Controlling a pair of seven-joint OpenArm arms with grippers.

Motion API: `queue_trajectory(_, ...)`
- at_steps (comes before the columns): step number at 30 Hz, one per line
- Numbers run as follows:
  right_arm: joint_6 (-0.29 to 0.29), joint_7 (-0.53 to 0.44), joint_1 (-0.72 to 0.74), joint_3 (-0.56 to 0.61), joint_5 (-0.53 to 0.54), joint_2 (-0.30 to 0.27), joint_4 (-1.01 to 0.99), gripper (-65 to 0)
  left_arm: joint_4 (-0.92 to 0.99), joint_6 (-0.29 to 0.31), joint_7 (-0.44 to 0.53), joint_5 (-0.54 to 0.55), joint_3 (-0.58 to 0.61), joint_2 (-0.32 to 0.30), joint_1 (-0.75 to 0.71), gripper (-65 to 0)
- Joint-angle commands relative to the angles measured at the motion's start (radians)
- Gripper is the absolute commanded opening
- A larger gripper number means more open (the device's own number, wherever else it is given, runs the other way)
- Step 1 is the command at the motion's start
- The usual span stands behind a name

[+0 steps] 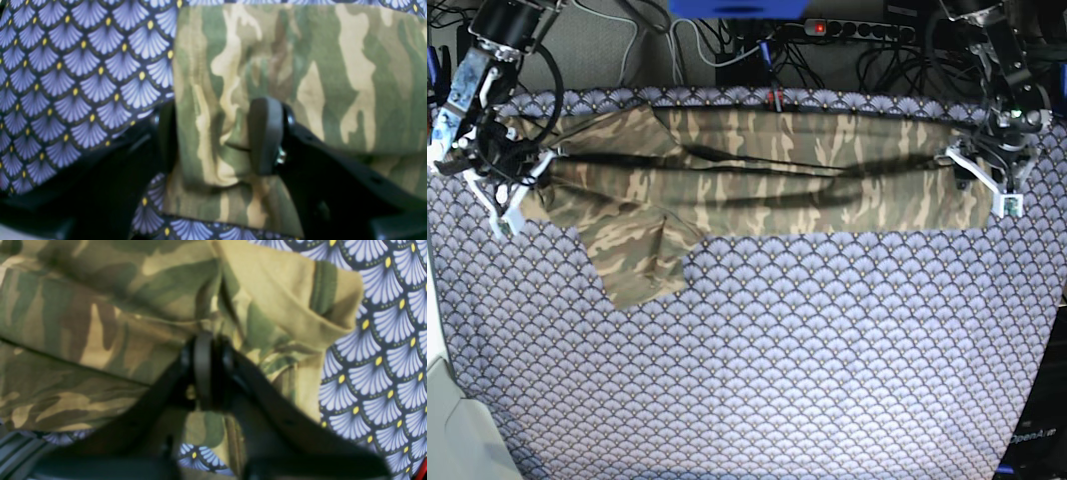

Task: Fold the T-shirt properly
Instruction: 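Pull the strip end at the right gripper outward to straighten it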

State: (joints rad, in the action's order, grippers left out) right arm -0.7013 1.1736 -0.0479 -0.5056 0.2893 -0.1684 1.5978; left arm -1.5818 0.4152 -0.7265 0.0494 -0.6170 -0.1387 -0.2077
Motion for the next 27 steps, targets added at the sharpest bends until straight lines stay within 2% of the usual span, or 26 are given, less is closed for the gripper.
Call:
queue_trajectory(1,0.003,-0.011,0.012,-0.008,-0.002,-0.023,0.017,-65.0,-0.015,-0.003,0.017,0.004,-0.001,-0.017,0.004,-31.8)
queue_trajectory(7,0.003,-0.013,0.003,-0.044,-0.002,-0.033,0.031,-65.0,-0.015,-0.003,0.021,-0.001,-0.002,-0.017,0.006,-31.8)
queue_trajectory(14,0.003,-0.007,-0.040,-0.090,-0.002,-0.027,0.166,-65.0,0.039,-0.003,0.020,0.007,-0.005,-0.039,0.021,-31.8)
queue_trajectory(22,0.003,-0.011,-0.111,-0.092,0.000,0.019,0.172,-65.0,0.047,-0.003,0.021,0.007,-0.005,-0.045,0.024,-31.8)
queue_trajectory(27,0.003,-0.034,-0.143,-0.094,0.000,0.026,0.172,-65.0,0.047,-0.003,0.023,0.002,-0.005,-0.046,0.024,-31.8)
